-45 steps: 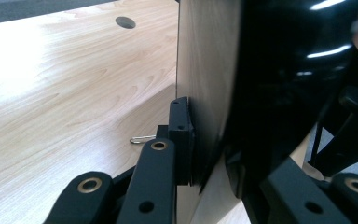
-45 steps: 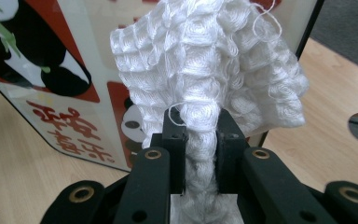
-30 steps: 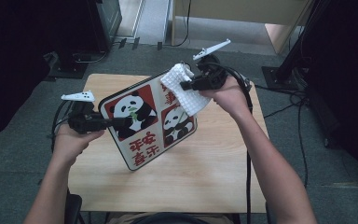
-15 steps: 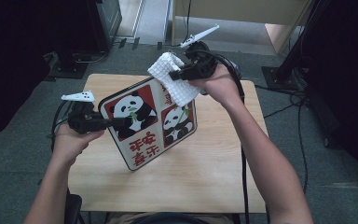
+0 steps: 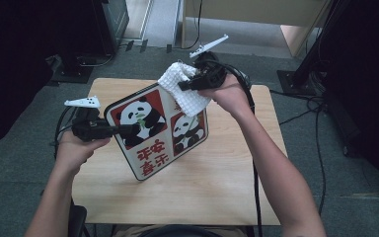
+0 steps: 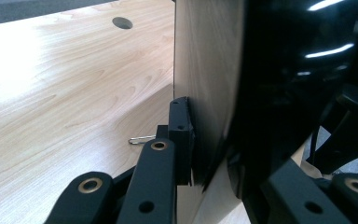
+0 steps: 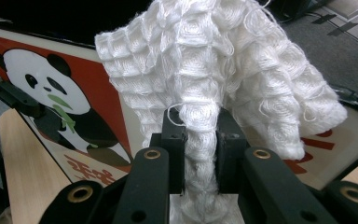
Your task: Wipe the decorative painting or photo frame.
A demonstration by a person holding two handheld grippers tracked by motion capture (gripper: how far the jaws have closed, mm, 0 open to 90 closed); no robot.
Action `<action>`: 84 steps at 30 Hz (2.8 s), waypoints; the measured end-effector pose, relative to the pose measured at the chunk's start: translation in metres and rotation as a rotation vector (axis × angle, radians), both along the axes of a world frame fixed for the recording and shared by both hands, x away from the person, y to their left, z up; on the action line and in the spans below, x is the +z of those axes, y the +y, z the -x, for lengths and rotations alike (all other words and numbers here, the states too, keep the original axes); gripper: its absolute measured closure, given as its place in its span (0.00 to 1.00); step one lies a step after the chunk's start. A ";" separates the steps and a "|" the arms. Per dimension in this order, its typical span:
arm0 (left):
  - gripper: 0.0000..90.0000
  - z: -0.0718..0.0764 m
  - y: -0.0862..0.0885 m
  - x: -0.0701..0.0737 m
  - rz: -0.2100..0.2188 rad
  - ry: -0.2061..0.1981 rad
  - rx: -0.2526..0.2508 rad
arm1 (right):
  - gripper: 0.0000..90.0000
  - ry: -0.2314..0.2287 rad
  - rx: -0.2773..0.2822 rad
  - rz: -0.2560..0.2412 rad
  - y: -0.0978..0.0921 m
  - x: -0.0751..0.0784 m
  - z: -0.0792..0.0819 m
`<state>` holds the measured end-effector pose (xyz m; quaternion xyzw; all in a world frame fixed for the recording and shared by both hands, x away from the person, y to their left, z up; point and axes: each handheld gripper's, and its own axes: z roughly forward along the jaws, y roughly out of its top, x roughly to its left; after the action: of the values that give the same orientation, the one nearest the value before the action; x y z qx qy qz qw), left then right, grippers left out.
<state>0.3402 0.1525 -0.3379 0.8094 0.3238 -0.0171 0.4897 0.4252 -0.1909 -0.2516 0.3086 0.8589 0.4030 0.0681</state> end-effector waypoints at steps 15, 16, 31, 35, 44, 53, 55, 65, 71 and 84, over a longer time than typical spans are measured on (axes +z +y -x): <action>0.88 0.000 0.001 0.000 0.005 0.004 -0.007 | 0.87 0.006 0.015 -0.006 0.000 -0.018 0.001; 0.88 0.000 0.001 0.000 0.005 0.004 -0.008 | 0.87 0.009 0.016 -0.008 0.000 -0.019 0.002; 0.88 -0.001 0.001 -0.001 0.009 0.007 -0.013 | 0.86 0.025 0.016 -0.023 -0.004 -0.038 0.004; 0.87 -0.001 0.001 -0.001 0.008 0.007 -0.014 | 0.86 0.024 0.017 -0.026 -0.004 -0.042 0.006; 0.87 -0.001 0.001 -0.001 0.011 0.008 -0.014 | 0.85 0.030 0.015 -0.049 -0.006 -0.056 0.010; 0.87 -0.001 0.002 -0.001 0.009 0.006 -0.017 | 0.85 0.044 0.018 -0.051 -0.008 -0.067 0.012; 0.87 -0.001 0.002 -0.001 0.009 0.006 -0.016 | 0.85 0.044 0.019 -0.052 -0.008 -0.070 0.012; 0.87 -0.001 0.001 -0.001 0.012 0.008 -0.019 | 0.83 0.055 0.017 -0.047 -0.011 -0.080 0.014; 0.87 -0.001 0.002 -0.001 0.011 0.008 -0.021 | 0.83 0.061 0.014 -0.048 -0.012 -0.085 0.014; 0.87 -0.001 0.001 -0.001 0.012 0.010 -0.021 | 0.81 0.067 0.011 -0.044 -0.016 -0.106 0.020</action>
<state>0.3411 0.1539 -0.3387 0.8096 0.3176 -0.0284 0.4929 0.4055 -0.2074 -0.3579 0.3184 0.8533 0.4118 0.0303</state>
